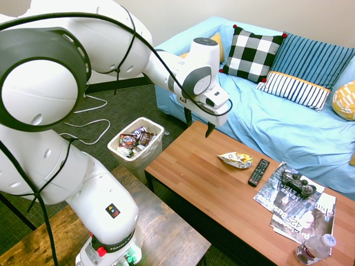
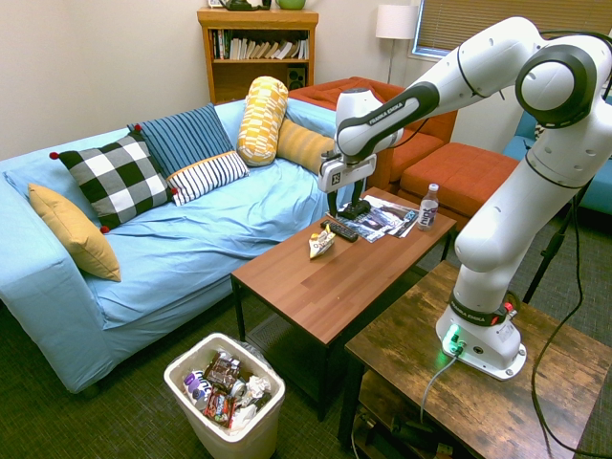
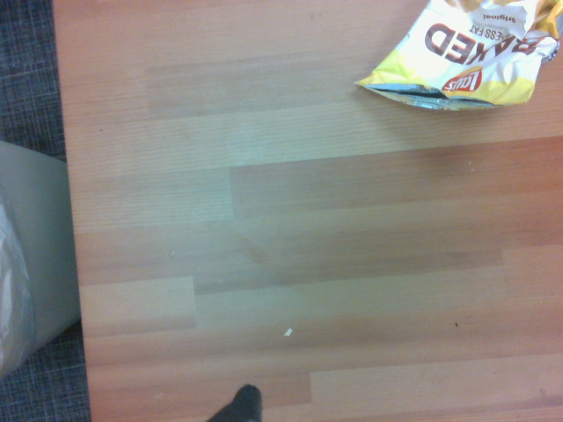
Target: Throw the chip bag in the trash bin
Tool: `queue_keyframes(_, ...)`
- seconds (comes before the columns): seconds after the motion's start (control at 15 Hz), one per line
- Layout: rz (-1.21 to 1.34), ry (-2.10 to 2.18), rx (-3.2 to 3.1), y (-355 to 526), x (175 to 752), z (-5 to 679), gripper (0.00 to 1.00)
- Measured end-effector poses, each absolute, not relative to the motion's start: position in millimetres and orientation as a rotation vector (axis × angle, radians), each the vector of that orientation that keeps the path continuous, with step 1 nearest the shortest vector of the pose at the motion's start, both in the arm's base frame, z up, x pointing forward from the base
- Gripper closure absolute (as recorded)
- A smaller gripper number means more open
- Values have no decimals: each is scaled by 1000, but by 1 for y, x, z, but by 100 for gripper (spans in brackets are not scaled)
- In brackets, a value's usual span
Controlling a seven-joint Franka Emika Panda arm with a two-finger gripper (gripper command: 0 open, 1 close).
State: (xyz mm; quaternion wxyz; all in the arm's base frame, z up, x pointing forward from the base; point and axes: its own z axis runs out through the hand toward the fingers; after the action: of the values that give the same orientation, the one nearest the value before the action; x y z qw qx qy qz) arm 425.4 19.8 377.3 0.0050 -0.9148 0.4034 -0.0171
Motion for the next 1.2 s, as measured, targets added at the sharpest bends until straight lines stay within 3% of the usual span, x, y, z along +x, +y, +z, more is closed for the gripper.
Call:
queue_keyframes(0.53, -10, 1350, -2749, -24, 475, 370, 0)
queue_keyframes(1.2, 168, 1761, -2492, -113, 582, 271, 0)
